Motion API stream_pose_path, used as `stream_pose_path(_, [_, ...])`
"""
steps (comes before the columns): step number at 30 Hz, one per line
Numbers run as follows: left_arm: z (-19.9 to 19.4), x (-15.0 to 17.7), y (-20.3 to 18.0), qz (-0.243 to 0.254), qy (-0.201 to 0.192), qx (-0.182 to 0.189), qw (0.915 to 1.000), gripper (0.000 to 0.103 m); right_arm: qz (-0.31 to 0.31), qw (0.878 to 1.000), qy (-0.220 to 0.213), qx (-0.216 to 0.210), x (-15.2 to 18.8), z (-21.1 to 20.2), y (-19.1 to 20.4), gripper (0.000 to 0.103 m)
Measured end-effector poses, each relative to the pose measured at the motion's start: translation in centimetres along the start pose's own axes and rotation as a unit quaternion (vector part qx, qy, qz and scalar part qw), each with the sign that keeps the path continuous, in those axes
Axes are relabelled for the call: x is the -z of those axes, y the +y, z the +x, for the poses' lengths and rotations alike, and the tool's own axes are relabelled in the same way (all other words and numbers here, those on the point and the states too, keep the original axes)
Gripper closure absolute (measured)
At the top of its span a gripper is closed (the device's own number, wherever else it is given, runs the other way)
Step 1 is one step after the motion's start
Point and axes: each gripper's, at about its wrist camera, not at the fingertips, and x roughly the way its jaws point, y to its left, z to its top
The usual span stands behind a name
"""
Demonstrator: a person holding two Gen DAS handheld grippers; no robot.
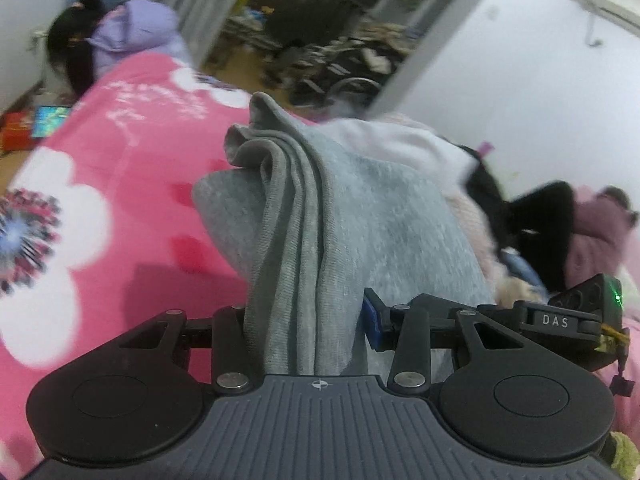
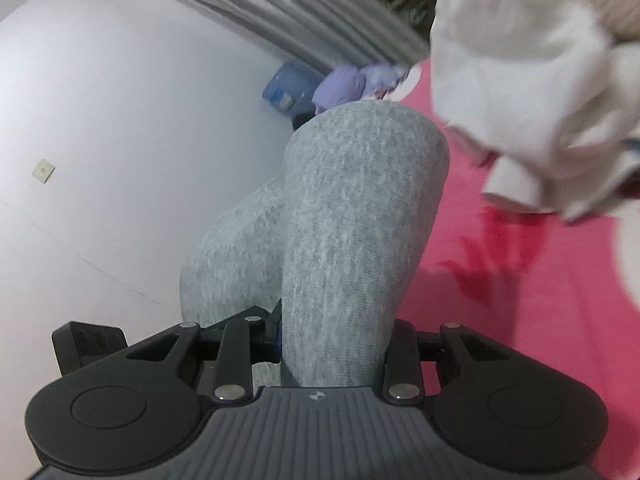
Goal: Fold clothes
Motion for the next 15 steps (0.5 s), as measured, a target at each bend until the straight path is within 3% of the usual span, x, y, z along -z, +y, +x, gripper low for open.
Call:
stream_pose_path(6, [2.6, -7.3, 5.1, -0.01, -0.02, -0.055, 0.9982, 0.062, 0.004, 1.0, 0.019, -0.02, -5.9, 9.7, -0.3, 0.068])
stream_pose_path(15, [8.7, -17.8, 11.3, -0.012, -0.062, -0.091, 0.9939, 0.061, -0.027, 0.999, -0.01, -0.031, -16.0, 21.9, -0.4, 0.068])
